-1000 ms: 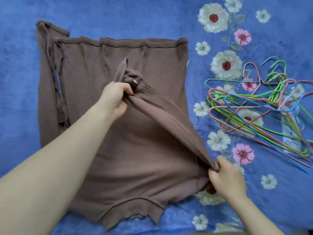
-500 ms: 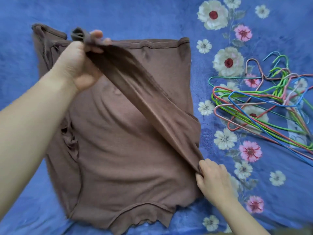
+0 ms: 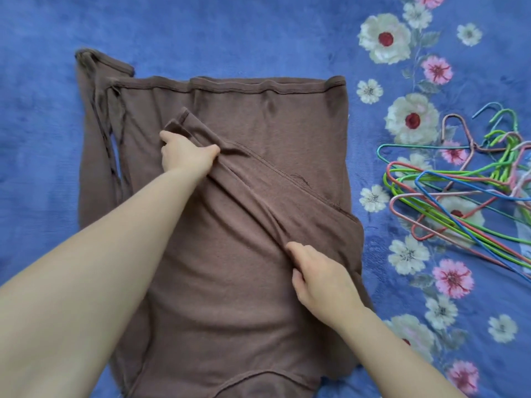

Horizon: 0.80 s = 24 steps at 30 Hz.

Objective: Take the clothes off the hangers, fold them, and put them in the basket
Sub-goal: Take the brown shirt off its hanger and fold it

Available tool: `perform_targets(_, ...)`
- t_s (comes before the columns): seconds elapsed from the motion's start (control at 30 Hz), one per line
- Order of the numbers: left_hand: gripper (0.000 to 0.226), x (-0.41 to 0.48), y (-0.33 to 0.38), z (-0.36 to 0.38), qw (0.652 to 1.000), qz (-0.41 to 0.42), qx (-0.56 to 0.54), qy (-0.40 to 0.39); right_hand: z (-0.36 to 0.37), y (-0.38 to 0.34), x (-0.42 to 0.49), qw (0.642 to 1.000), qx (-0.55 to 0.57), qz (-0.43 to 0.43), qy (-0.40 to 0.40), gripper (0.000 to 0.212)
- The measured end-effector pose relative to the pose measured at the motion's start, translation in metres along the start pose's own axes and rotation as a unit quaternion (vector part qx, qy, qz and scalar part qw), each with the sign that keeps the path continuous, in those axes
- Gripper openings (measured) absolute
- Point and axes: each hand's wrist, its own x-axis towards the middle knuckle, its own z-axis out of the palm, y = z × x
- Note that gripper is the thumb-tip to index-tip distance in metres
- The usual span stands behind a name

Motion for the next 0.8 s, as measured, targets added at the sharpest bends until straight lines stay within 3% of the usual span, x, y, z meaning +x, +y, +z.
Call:
perform_targets(0.1, 0.055, -0.001, -0.003, 0.003, 0.998, 0.02, 0.004, 0.058, 0.007, -0.002, 0.003, 0.989, -0.078, -0.117, -0.036, 0.072)
perform_targets(0.17, 0.036, 0.002, -0.008, -0.005, 0.988, 0.003, -0.131, 0.077, 0.009, -0.001, 0.002, 0.989, -0.09, -0.118, -0.026, 0.08)
perform_targets(0.2, 0.029, 0.007, -0.007, -0.012, 0.972, -0.025, -0.224, 0.063, 0.008, -0.001, 0.003, 0.989, -0.088, -0.114, -0.013, 0.074)
perform_targets(0.27, 0.035, 0.018, -0.002, -0.029, 0.908, -0.082, -0.41, -0.019, 0.003, -0.003, 0.007, 0.992, -0.067, -0.102, -0.002, 0.066)
perform_targets(0.3, 0.04, 0.026, 0.0, -0.037, 0.873, -0.094, -0.477, -0.046, 0.001, -0.004, 0.008, 0.993, -0.057, -0.099, -0.005, 0.066)
perform_targets(0.33, 0.039, 0.034, -0.002, -0.043, 0.859, -0.098, -0.5, -0.058, 0.0, -0.007, 0.01, 0.994, -0.053, -0.096, -0.015, 0.066)
perform_targets(0.43, 0.033, 0.04, -0.011, -0.055, 0.891, -0.135, -0.424, -0.096, 0.003, -0.016, 0.013, 0.994, -0.04, -0.089, -0.039, 0.061)
perform_targets(0.53, 0.032, 0.044, -0.033, -0.054, 0.92, -0.097, -0.367, -0.095, 0.003, -0.028, 0.029, 0.996, -0.029, -0.083, 0.004, 0.051)
perform_targets(0.63, 0.028, 0.038, -0.049, -0.066, 0.968, 0.08, -0.227, 0.073, 0.003, -0.039, 0.049, 0.994, -0.05, -0.089, 0.048, 0.053)
perform_targets(0.7, 0.033, 0.033, -0.065, -0.081, 0.966, 0.169, -0.098, 0.171, 0.004, -0.047, 0.065, 0.992, -0.067, -0.099, 0.033, 0.059)
perform_targets(0.73, 0.037, 0.032, -0.076, -0.087, 0.967, 0.159, -0.056, 0.19, 0.005, -0.051, 0.075, 0.991, -0.081, -0.105, 0.019, 0.061)
perform_targets(0.8, 0.05, 0.034, -0.099, -0.098, 0.984, 0.061, -0.034, 0.162, 0.01, -0.064, 0.097, 0.988, -0.103, -0.117, -0.013, 0.063)
